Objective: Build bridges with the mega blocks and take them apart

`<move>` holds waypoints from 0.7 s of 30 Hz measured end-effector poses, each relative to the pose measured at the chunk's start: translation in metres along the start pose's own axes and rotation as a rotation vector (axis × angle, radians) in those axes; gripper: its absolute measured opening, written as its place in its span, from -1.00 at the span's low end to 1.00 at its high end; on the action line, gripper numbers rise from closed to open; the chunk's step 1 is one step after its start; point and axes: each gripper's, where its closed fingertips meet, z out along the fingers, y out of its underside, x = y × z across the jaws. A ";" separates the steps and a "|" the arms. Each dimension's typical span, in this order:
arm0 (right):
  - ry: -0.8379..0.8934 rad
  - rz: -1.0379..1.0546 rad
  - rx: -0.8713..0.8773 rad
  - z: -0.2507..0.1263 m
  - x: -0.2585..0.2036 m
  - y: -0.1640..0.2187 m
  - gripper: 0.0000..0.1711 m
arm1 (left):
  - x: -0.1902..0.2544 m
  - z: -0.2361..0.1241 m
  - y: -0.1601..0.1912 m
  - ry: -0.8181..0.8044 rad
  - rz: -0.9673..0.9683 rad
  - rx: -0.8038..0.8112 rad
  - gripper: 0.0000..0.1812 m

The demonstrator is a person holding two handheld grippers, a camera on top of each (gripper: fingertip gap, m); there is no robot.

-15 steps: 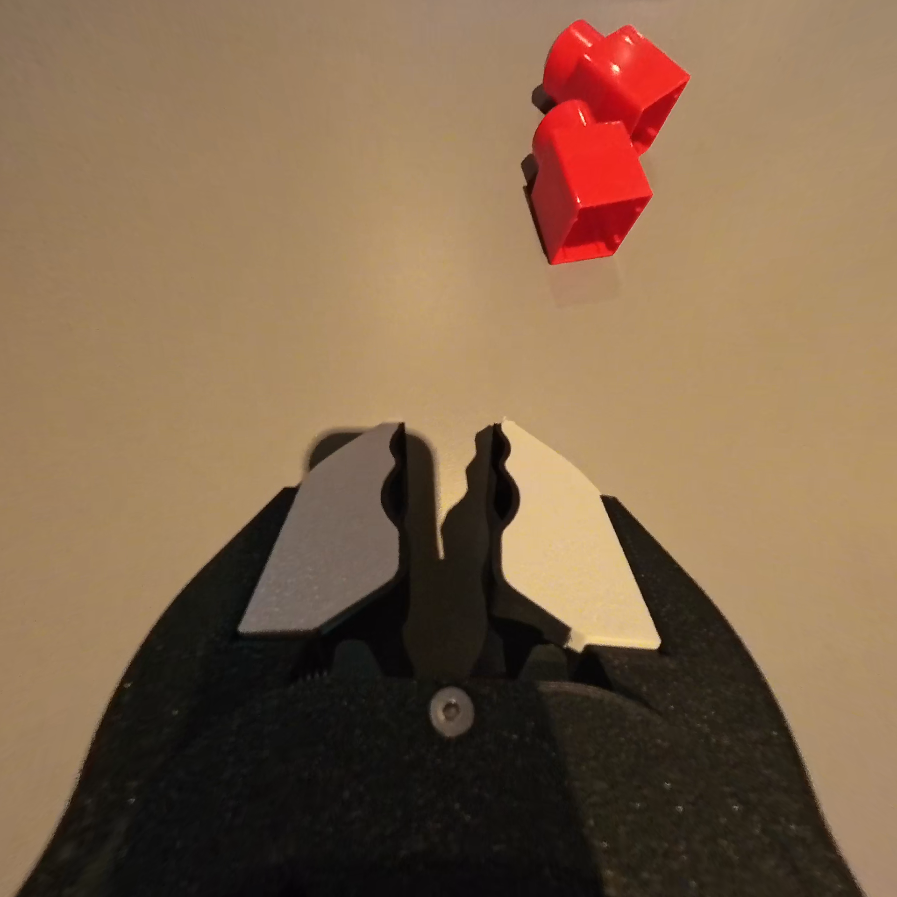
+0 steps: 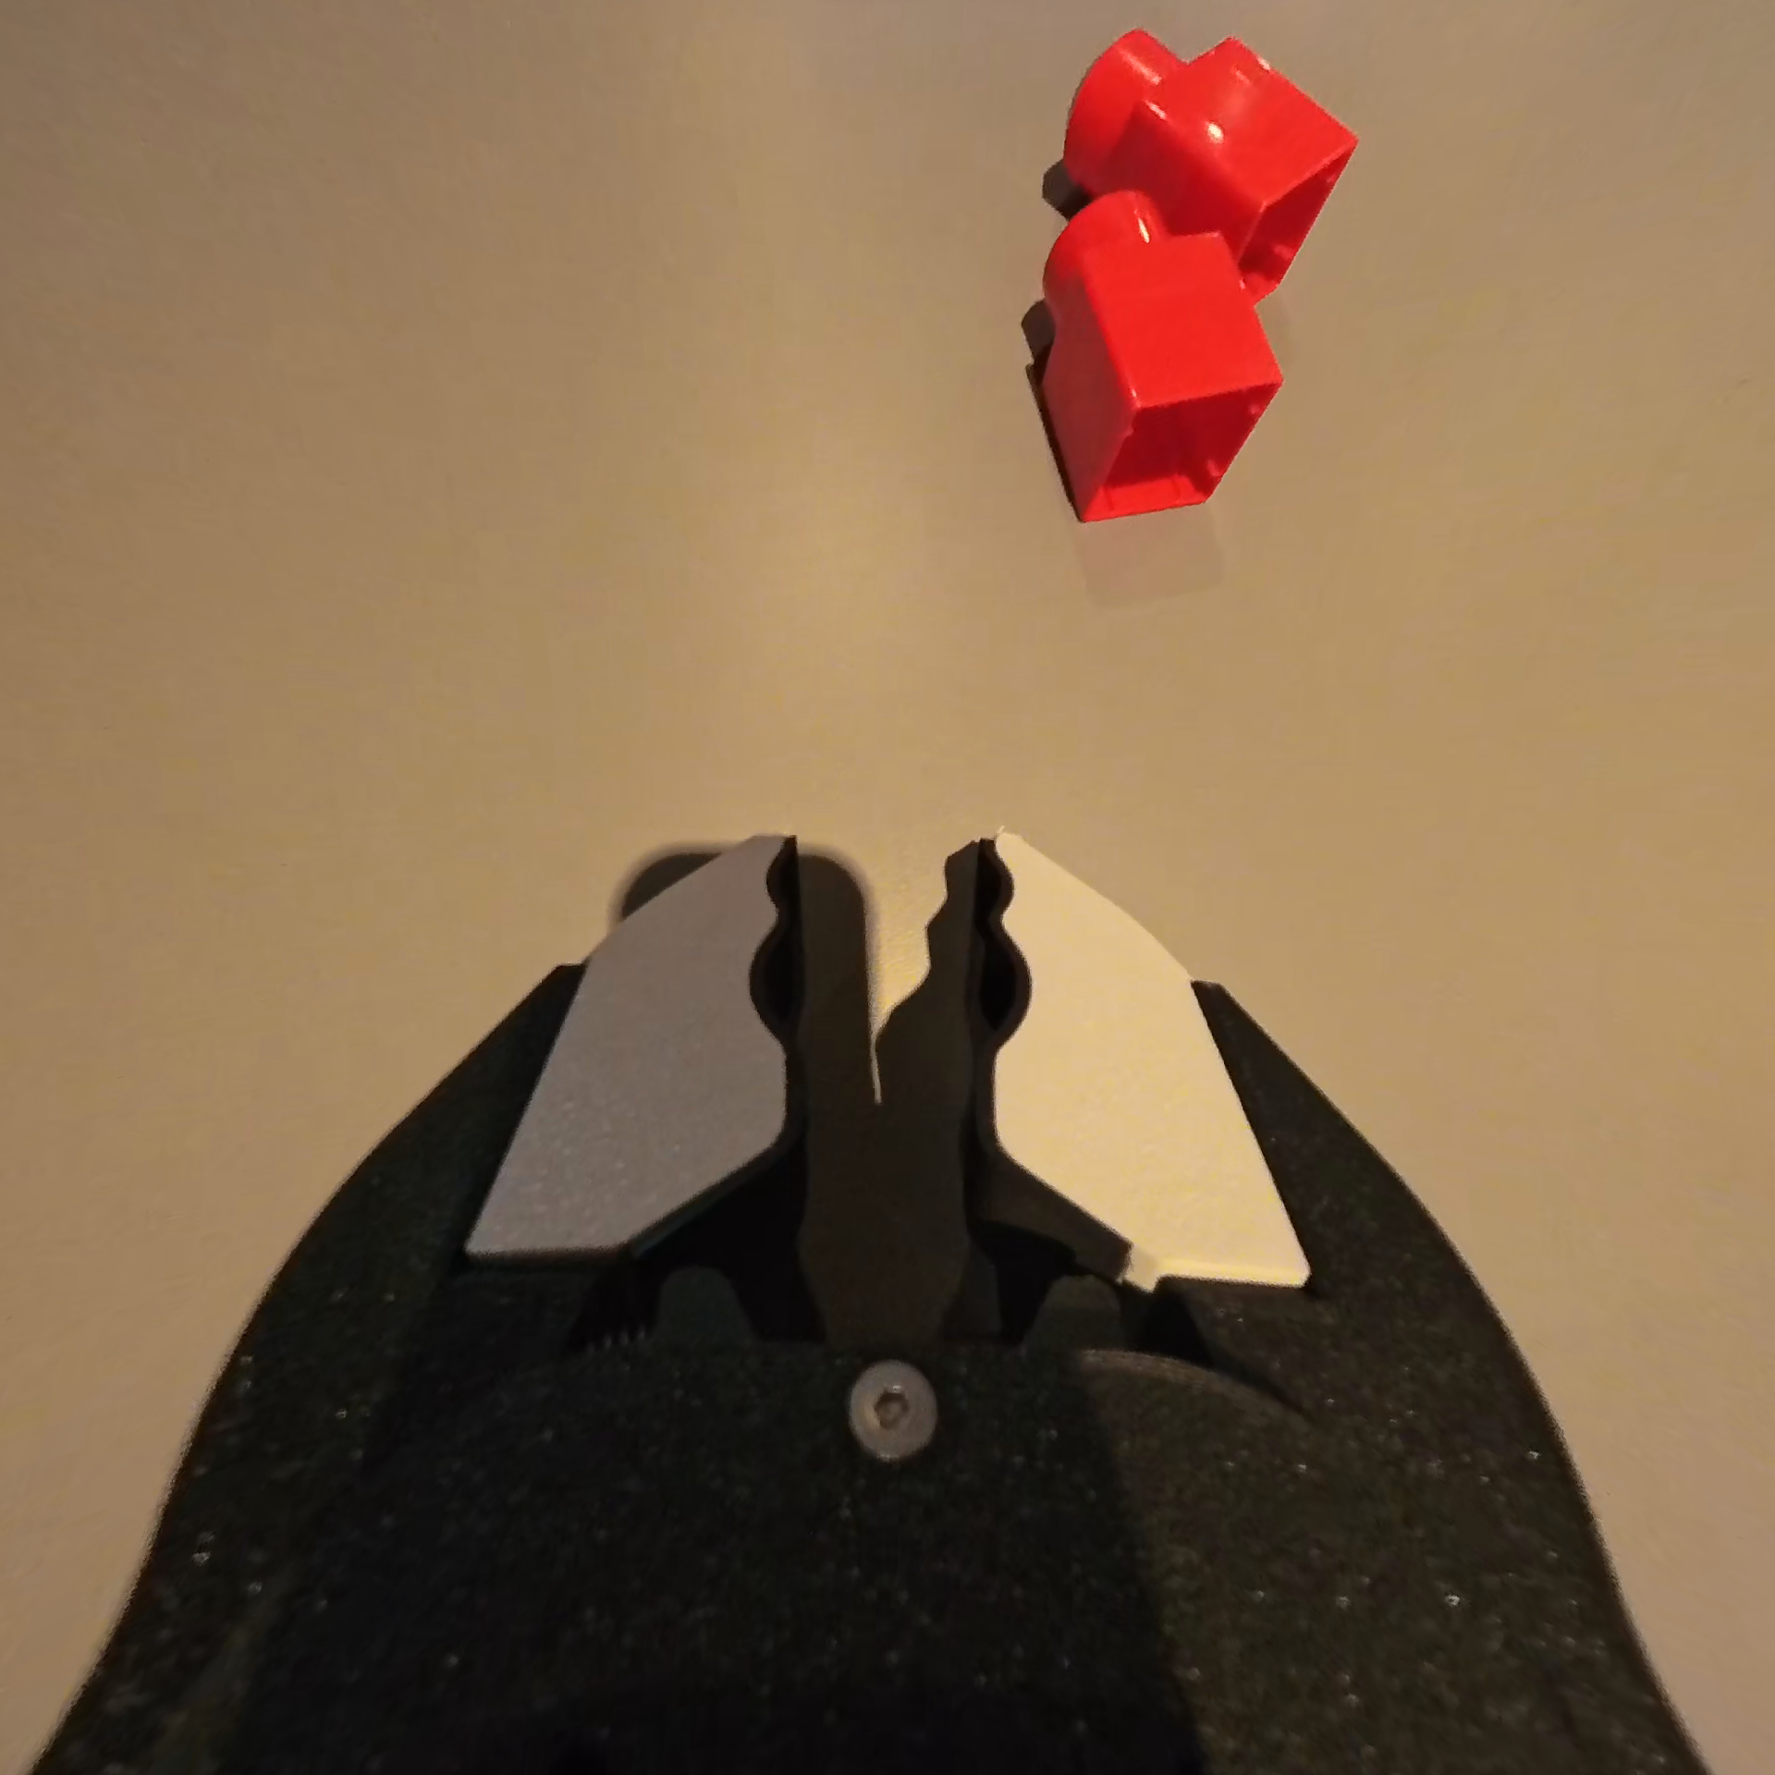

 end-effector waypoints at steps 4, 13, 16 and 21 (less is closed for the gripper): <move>0.006 -0.004 0.003 0.000 0.000 0.000 -0.58 | 0.011 -0.020 -0.012 0.056 -0.068 0.104 -0.96; 0.028 -0.047 0.015 -0.001 0.001 -0.003 -0.59 | 0.179 -0.296 -0.103 0.847 0.040 1.014 -0.98; 0.072 -0.076 0.068 -0.005 0.002 -0.009 -0.57 | 0.275 -0.387 -0.101 1.309 0.151 1.206 -0.98; 0.120 -0.013 0.389 -0.035 0.011 -0.048 -0.48 | 0.402 -0.421 -0.098 1.739 0.143 1.135 -0.98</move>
